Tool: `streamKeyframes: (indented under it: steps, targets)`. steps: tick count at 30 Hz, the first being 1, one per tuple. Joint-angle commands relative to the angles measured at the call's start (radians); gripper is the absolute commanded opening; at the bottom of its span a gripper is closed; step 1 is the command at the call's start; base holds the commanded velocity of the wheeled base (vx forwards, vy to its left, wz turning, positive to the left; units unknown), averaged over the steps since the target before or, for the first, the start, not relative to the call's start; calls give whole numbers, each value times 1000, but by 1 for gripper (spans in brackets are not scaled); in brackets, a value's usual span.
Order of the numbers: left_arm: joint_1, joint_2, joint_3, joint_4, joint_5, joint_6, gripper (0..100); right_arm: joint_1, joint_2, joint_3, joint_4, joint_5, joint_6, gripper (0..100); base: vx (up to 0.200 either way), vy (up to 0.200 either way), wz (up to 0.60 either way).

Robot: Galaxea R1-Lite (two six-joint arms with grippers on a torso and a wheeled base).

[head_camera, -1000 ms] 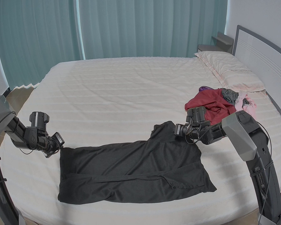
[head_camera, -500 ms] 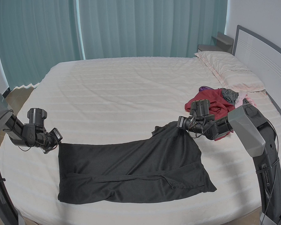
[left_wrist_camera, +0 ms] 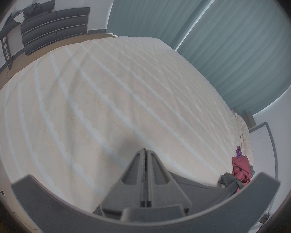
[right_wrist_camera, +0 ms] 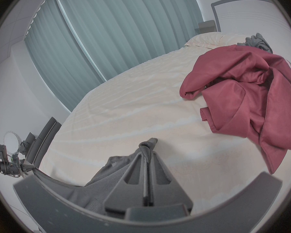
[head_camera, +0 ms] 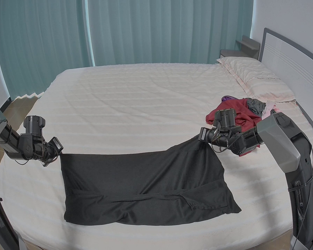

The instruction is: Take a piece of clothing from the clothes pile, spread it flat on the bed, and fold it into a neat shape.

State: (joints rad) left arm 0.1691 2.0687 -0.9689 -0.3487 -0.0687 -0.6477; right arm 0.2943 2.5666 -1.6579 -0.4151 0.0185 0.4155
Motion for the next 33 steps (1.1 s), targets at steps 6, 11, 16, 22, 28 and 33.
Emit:
streamKeyframes:
  steps: [6, 11, 16, 22, 28, 33]
  targets:
    - [3, -4, -19, 2, -2, -3, 0, 2, -40, 1, 1, -5, 2, 0, 0, 0, 0]
    - [10, -7, -13, 2, -2, -1, 0, 3, -68, 13, 12, -5, -4, 0, 0, 0, 0]
    - [23, -30, -5, 4, -2, -3, 0, 3, -88, 78, 15, -3, -34, 0, 0, 0, 0]
    - [36, -59, 55, 4, -2, 20, 0, -1, -115, 155, 7, -2, -80, 0, 0, 0, 0]
    - [55, -87, 79, 2, -6, 49, 0, 0, -144, 150, -10, 3, -81, 0, 0, 0, 0]
    - [59, -75, 72, -7, -6, 51, 0, 3, -144, 161, -27, 4, -92, 0, 0, 0, 0]
